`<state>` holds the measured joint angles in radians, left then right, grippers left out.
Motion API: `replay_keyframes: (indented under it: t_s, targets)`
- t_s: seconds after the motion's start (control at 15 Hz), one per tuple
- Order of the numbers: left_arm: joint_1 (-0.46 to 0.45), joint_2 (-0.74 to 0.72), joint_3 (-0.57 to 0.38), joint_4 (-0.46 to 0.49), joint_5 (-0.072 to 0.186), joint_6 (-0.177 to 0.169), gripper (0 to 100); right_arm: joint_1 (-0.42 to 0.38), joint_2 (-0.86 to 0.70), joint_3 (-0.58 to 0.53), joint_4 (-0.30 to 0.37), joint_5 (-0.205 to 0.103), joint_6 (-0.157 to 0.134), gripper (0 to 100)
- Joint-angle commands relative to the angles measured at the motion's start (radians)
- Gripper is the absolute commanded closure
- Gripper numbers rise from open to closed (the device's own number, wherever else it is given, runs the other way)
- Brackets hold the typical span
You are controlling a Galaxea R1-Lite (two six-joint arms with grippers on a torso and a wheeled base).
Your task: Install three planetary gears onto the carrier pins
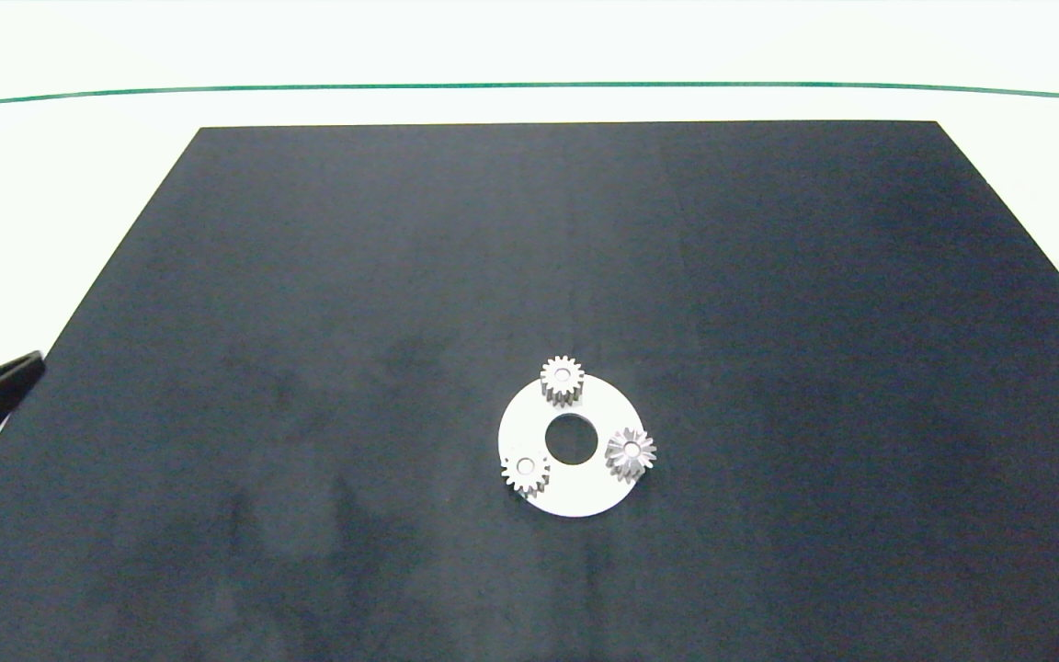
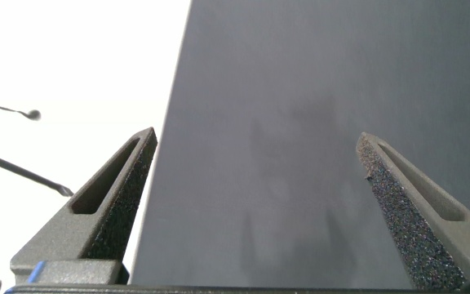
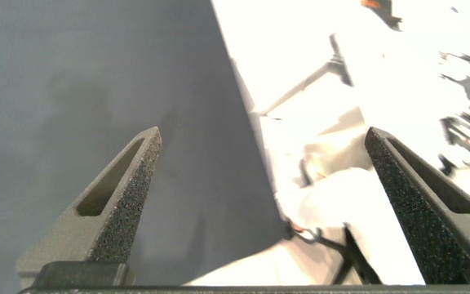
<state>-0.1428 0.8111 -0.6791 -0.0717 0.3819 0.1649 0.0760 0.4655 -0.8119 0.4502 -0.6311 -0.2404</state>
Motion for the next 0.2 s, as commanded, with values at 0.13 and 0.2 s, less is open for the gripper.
replay_keyframes:
  t_s: [0.13,0.2]
  targets:
    - [0.173,-0.441,0.105,0.07,0.003,0.068,0,-0.073,-0.232,0.082,0.002,-0.012,-0.034,0]
    - [0.17,-0.504,0.124,0.107,0.002,0.108,0,-0.067,-0.274,0.106,0.005,-0.012,-0.04,0]
